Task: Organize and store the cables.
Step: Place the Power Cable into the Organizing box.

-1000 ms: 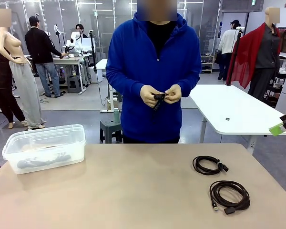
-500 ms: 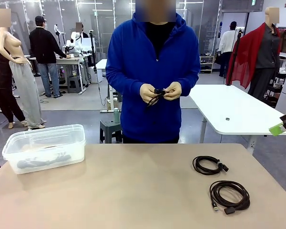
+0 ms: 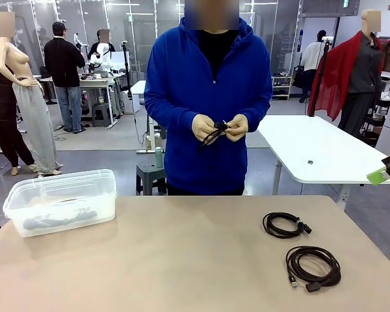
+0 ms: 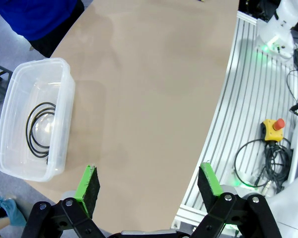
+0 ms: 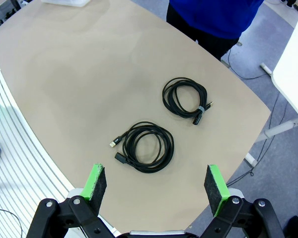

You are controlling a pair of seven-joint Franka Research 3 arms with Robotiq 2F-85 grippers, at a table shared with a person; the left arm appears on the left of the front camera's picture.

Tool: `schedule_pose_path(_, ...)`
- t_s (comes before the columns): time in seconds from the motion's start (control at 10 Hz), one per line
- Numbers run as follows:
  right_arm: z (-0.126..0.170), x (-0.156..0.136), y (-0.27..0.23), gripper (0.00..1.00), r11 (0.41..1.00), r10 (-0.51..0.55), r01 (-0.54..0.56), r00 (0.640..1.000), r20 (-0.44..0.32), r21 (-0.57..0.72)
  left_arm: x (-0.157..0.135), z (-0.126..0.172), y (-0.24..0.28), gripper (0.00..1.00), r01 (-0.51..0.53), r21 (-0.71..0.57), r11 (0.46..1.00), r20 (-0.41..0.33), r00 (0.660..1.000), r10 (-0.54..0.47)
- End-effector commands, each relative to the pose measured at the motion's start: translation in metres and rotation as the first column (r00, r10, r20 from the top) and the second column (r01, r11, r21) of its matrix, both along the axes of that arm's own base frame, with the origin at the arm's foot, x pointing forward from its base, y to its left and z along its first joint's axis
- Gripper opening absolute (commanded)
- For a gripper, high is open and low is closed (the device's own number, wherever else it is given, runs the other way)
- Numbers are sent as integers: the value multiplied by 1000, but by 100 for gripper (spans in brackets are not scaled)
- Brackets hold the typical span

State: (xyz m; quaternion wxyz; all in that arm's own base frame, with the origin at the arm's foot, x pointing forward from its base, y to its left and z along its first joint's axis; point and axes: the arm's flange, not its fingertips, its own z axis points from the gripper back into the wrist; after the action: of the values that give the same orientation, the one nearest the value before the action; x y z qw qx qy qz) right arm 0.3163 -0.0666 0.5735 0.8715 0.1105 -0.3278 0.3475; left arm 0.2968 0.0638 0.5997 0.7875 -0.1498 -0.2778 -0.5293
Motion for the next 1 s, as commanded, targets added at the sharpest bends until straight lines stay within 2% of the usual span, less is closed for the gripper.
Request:
schedule_pose_path(0.0, -1, 0, -1, 100, 1000, 6, -6, 1000, 2, 1, 1, -1, -1, 100, 7, 11, 1000, -1, 1000, -7)
schedule_pose_path(0.9, -1, 0, -1, 100, 1000, 6, -6, 1000, 2, 1, 1, -1, -1, 100, 7, 11, 1000, -1, 1000, -7)
